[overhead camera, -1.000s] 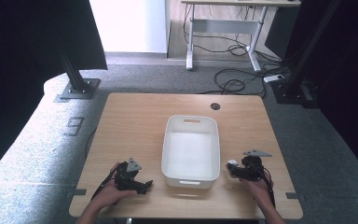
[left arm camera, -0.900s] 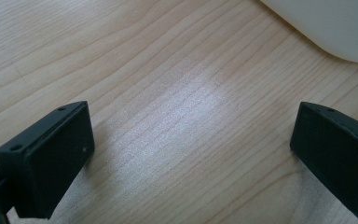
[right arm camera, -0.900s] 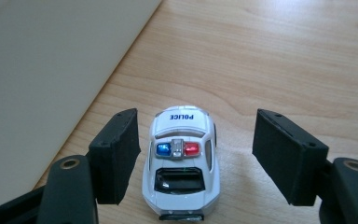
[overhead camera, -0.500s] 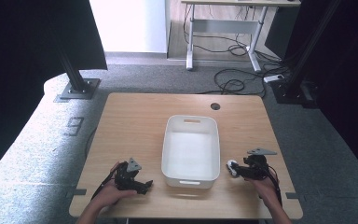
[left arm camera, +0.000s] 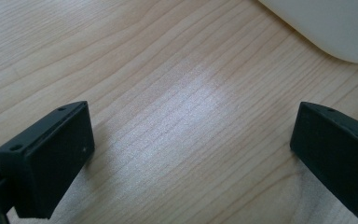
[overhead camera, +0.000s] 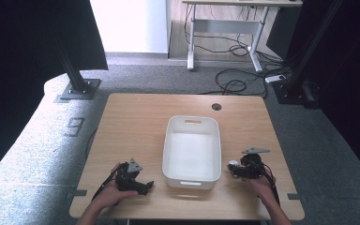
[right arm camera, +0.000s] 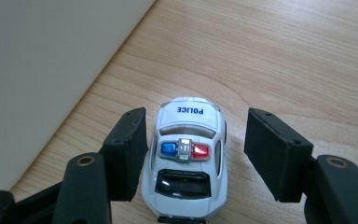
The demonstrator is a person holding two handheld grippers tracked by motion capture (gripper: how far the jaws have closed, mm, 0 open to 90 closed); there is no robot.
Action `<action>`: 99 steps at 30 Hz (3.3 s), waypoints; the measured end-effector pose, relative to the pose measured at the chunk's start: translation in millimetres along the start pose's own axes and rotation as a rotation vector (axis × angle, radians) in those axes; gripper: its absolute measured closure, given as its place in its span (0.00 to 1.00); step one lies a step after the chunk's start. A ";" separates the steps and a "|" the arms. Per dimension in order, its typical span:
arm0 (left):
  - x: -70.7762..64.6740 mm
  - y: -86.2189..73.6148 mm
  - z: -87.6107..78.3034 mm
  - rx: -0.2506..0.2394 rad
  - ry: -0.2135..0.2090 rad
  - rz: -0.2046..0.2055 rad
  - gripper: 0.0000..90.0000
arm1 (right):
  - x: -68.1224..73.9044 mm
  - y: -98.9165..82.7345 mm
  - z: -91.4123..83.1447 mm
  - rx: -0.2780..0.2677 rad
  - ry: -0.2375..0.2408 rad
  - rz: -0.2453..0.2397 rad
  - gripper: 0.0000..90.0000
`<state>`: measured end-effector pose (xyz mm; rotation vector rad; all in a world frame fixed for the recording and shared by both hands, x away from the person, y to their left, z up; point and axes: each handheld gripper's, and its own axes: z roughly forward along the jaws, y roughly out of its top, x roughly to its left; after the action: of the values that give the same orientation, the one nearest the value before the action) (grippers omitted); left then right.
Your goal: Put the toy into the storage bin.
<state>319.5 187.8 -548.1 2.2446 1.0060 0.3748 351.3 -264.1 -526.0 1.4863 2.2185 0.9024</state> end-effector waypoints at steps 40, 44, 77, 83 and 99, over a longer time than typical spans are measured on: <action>-0.7 -0.1 0.0 -0.001 0.003 -0.003 0.00 | -5.0 6.9 -19.4 -0.042 0.037 0.046 0.56; -0.7 -0.1 0.0 -0.001 0.003 -0.003 0.00 | -4.6 8.9 -23.9 -0.056 0.044 0.045 0.56; -0.6 0.0 0.0 0.000 0.001 -0.002 0.00 | -9.2 18.8 -49.3 -0.134 0.098 0.064 0.56; -0.6 0.0 0.0 0.000 0.001 -0.002 0.00 | -6.8 21.9 -54.6 -0.145 0.099 0.059 0.56; -0.5 0.1 0.1 0.000 0.001 -0.001 0.00 | -1.7 29.7 -67.0 -0.178 0.103 0.048 0.56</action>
<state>319.2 187.3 -548.1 2.2439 1.0075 0.3752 334.2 -279.6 -456.4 1.4459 2.1160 1.1839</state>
